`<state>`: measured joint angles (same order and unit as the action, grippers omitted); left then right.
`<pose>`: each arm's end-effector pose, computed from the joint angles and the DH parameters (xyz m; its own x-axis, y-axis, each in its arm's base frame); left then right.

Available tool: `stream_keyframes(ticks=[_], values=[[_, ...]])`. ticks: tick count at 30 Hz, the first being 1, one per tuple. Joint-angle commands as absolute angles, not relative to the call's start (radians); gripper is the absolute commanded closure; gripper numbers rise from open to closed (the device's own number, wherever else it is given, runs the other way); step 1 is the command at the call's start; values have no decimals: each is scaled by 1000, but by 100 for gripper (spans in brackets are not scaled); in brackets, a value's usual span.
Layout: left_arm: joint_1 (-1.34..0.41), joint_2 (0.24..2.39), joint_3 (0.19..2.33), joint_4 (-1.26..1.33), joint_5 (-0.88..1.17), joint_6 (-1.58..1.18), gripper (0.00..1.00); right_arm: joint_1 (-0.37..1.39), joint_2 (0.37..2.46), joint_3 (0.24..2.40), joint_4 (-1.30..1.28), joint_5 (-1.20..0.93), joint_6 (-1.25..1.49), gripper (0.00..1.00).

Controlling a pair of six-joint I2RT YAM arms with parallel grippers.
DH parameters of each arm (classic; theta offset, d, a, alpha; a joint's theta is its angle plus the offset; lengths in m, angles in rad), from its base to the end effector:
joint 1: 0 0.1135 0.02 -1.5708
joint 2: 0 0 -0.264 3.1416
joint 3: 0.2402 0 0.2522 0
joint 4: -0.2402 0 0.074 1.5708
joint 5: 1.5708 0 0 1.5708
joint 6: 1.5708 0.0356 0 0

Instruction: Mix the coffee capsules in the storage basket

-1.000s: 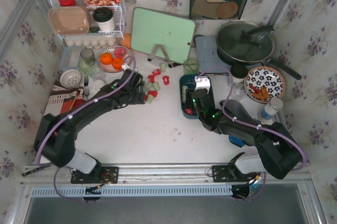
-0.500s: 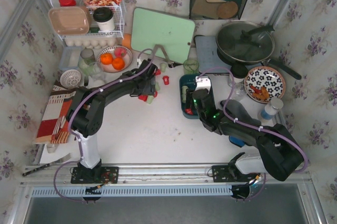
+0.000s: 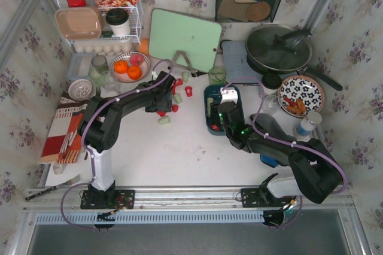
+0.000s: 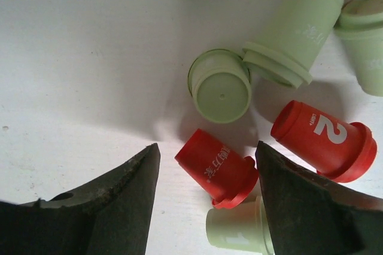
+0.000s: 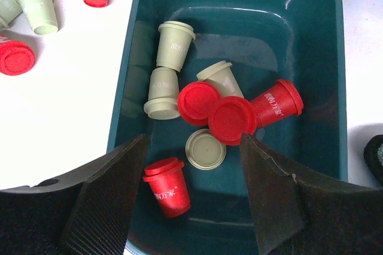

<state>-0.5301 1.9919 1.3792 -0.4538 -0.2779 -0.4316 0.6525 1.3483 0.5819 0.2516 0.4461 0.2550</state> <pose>0.3631 -0.2015 0.1679 -0.8416 0.0270 -0.5394 0.0218 0.9996 0.0160 0.2256 0.1531 0.1921 -0.4415 -0.0509 -0.8958 -0.1426 0.9897 0.0140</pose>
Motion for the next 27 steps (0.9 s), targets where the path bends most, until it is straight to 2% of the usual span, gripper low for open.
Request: stream_keyframes(ticks=[1,4,8,15,17,22,27], values=[[-526,1985,1364,-456,-265,-448,32,654,1356,594,267,444,252,29],[-525,1981,1353,-450,-256,-450,37,653,1358,595,265,444,251,29],[-522,1968,1341,-434,-238,-444,56,653,1358,595,263,443,250,29],[-523,1844,1289,-408,-259,-446,58,653,1355,597,262,442,251,29],[-524,1780,1255,-373,-246,-448,61,653,1351,597,261,444,252,29],[-559,1636,1201,-257,-157,-434,63,654,1327,586,271,466,257,29],[-634,1626,1220,-123,-47,-404,62,653,1256,538,305,528,275,29]])
